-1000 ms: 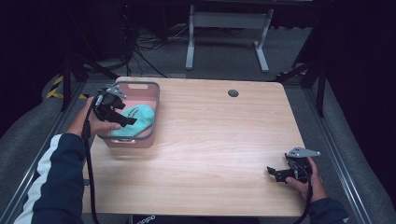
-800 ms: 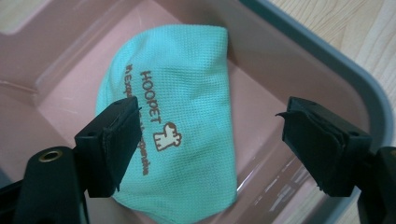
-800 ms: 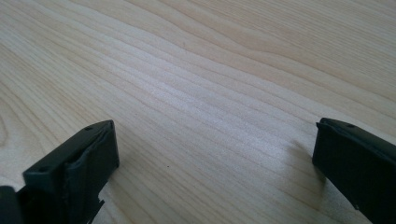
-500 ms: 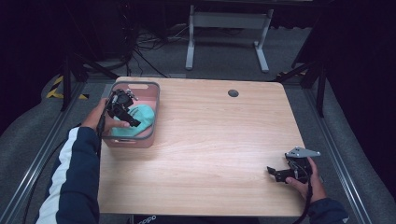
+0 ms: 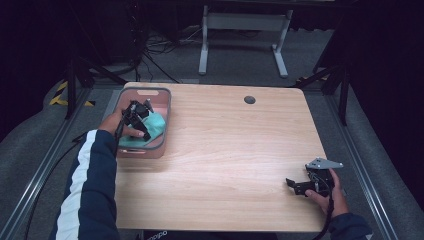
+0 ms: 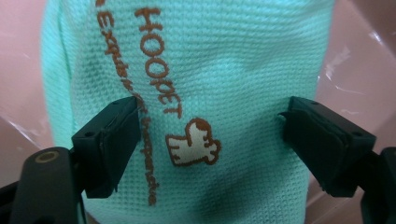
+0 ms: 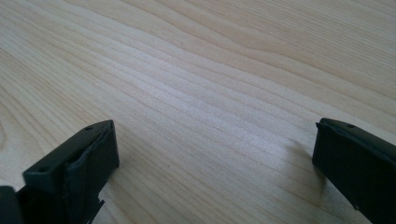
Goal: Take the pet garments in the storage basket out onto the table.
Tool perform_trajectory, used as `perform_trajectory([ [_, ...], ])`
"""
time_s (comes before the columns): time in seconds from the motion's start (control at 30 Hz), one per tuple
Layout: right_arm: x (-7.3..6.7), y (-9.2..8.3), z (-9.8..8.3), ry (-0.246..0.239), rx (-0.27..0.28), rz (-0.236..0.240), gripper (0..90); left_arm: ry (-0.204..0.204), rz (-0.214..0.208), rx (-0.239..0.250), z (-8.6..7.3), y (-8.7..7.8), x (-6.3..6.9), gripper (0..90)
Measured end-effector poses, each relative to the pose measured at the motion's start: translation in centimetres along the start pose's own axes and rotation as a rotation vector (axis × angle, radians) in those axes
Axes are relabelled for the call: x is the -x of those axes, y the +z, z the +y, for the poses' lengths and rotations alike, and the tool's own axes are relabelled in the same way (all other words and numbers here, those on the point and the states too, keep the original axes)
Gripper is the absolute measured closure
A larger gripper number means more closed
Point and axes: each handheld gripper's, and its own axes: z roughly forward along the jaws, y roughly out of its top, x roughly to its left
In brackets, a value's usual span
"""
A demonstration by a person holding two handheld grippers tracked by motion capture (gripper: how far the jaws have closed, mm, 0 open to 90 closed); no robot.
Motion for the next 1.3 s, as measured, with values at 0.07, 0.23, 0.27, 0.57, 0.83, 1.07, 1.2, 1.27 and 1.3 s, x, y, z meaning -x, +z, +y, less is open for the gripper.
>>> perform_trajectory([
  [0.07, 0.0, 0.0, 0.0, 0.000, 0.000, 0.000, 0.8, -0.026, -0.020, 0.001, -0.1, 0.3, -0.2, 19.2],
  [0.23, 0.0, 0.0, 0.0, 0.000, 0.000, 0.001, 0.7, -0.062, -0.029, -0.018, 0.0, 0.1, -0.1, 27.0],
  [0.27, 0.0, 0.0, 0.0, 0.000, 0.000, 0.000, 0.7, -0.052, -0.027, -0.016, 0.0, 0.0, 0.0, 30.7],
  [0.57, 0.0, 0.1, 0.1, -0.001, 0.001, 0.004, 0.7, -0.053, 0.008, 0.029, -0.7, -0.5, 0.3, 71.9],
  [0.83, 0.0, 0.1, 0.1, -0.002, 0.002, 0.003, 0.8, -0.053, 0.067, 0.054, -1.0, -1.2, 1.1, 77.6],
  [1.07, 0.0, 0.1, 0.1, 0.000, 0.002, 0.003, 0.8, -0.066, 0.088, 0.150, -1.7, -3.2, 1.7, 78.0],
  [1.2, 0.0, 0.1, 0.1, -0.001, 0.002, 0.002, 0.8, -0.079, 0.105, 0.225, -2.5, -4.6, 1.8, 78.1],
  [1.27, 0.0, 0.1, 0.1, -0.001, 0.002, 0.003, 0.7, -0.087, 0.105, 0.261, -2.9, -5.2, 1.8, 78.1],
  [1.3, 0.0, 0.1, 0.1, -0.001, 0.002, 0.003, 0.7, -0.087, 0.105, 0.261, -2.9, -5.2, 1.8, 78.1],
])
